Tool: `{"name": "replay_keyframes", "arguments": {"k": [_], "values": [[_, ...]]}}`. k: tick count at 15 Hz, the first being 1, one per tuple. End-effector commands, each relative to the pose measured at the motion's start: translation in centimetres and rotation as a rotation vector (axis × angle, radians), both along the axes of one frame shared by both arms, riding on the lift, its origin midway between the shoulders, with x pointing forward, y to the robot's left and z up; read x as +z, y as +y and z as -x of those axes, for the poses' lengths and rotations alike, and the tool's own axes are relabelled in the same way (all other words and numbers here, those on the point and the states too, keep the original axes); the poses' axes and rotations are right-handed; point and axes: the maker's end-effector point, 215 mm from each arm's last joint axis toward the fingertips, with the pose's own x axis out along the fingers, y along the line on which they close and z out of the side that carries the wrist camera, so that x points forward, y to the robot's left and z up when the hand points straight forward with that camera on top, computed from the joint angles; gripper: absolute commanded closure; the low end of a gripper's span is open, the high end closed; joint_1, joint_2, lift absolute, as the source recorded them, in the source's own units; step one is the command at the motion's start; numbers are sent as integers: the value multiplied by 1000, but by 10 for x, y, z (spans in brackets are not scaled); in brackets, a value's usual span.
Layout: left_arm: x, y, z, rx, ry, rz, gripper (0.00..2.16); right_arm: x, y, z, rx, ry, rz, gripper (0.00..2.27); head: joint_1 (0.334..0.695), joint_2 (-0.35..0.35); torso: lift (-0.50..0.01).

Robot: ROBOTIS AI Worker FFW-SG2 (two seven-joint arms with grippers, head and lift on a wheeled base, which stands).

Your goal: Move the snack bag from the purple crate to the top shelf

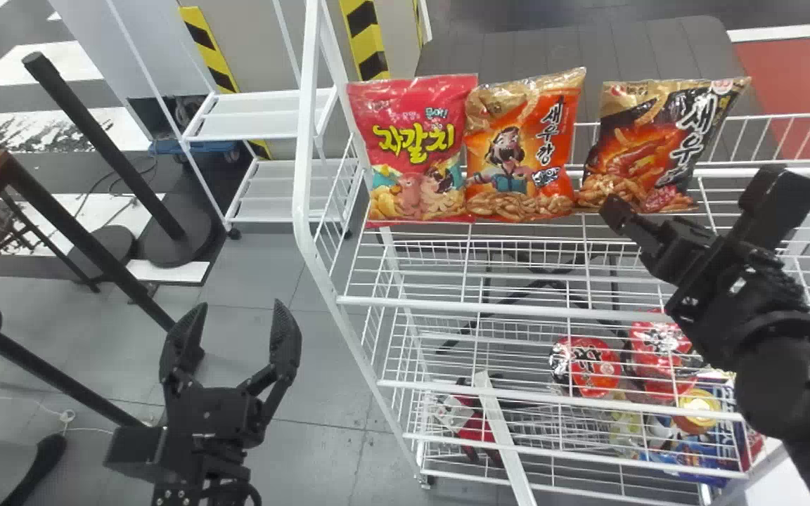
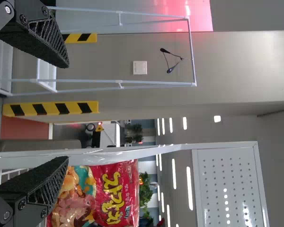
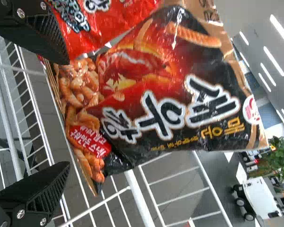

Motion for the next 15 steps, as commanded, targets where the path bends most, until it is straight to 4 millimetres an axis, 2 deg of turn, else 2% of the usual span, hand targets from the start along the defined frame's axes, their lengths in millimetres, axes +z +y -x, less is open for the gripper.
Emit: {"name": "replay_keyframes", "arguments": {"k": [1,7,8,13,15], "values": [[1,0,0,-1,-2,-1,134,7,5,4,15,-2,-4,63,695,240,3],[3,0,0,-3,-7,-4,134,19,4,15,25,-3,15,76,695,250,3],[3,0,0,-2,-7,-2,134,22,4,17,26,-8,17,140,695,250,3],[4,0,-1,-4,-8,-3,134,43,-14,33,8,-35,22,282,695,239,3],[5,0,-1,-4,-12,-4,134,40,-23,47,-1,-50,76,282,695,236,3]]}}
